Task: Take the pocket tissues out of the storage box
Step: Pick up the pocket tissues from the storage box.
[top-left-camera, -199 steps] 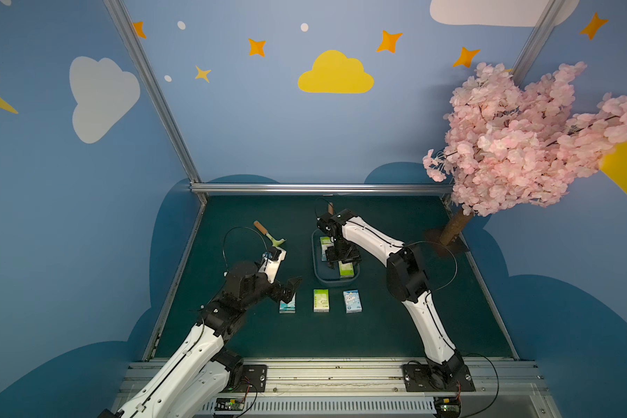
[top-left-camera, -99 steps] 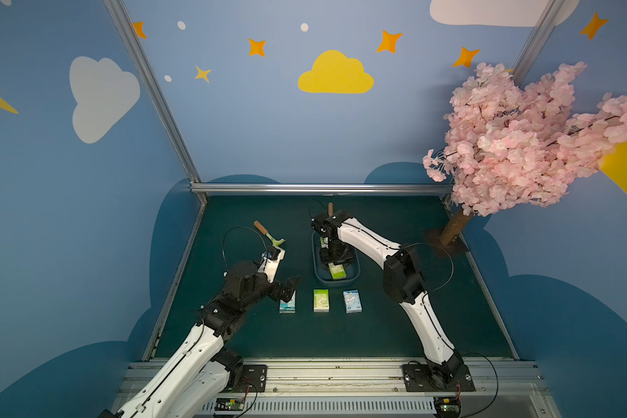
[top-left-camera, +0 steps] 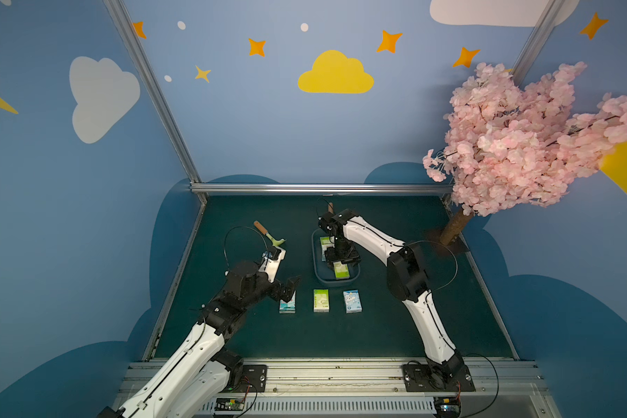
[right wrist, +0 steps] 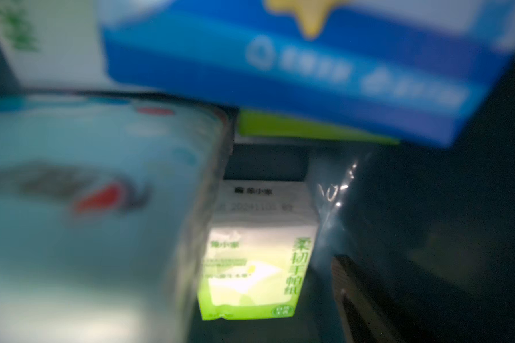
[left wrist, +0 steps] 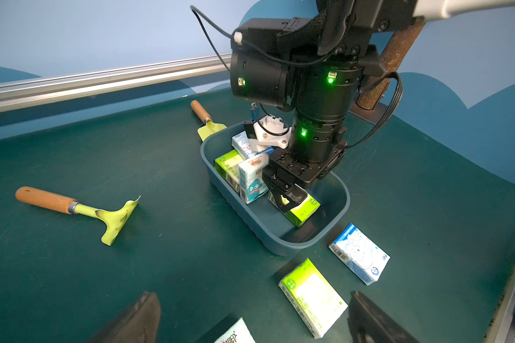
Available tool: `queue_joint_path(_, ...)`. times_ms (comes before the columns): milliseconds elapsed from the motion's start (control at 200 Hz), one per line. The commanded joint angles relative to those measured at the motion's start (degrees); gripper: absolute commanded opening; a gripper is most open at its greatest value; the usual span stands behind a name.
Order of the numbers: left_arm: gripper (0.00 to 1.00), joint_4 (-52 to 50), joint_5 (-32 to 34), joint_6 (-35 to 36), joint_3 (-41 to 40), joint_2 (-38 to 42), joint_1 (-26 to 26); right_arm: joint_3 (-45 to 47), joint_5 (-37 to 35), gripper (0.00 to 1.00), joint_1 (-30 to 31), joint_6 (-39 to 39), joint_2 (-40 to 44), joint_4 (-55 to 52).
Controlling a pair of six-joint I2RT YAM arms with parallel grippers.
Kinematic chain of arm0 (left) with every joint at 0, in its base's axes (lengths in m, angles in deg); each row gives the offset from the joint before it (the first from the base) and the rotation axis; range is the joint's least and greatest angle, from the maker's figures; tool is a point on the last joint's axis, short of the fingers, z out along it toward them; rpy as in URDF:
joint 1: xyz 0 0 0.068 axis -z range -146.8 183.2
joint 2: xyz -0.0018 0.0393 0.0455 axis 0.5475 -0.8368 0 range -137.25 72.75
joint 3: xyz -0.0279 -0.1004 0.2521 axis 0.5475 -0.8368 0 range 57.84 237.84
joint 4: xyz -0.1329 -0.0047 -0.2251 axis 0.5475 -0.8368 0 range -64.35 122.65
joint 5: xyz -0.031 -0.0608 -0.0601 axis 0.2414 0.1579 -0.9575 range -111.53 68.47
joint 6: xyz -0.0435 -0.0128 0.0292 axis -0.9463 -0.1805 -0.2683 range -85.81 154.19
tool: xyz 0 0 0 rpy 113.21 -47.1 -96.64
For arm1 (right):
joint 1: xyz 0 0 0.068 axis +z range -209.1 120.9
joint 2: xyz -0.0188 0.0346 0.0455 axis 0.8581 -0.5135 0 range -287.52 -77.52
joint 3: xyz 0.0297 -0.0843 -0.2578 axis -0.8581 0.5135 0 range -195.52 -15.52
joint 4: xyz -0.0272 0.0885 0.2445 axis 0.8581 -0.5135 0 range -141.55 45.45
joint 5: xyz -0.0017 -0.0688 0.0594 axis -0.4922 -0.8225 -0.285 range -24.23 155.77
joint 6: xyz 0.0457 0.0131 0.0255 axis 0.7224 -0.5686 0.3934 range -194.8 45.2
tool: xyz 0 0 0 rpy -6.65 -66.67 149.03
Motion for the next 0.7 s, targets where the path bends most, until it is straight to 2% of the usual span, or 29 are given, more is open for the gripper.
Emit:
queue_joint_path(0, 1.00, 0.5, 0.0, 0.3, -0.2, -0.1, -0.2, 0.2, 1.5, 0.79, 0.3, -0.8, 0.0, 0.2)
queue_joint_path(350, 1.00, 0.5, 0.5, 0.6, -0.1, -0.3, -0.2, 0.4, 1.1, 0.76, 0.3, -0.5, -1.7, 0.4)
queue_joint_path(696, 1.00, 0.7, 0.3, 0.9, 0.1, -0.7, -0.2, 1.1, 1.0, 0.55, 0.3, -0.2, -0.5, 0.4)
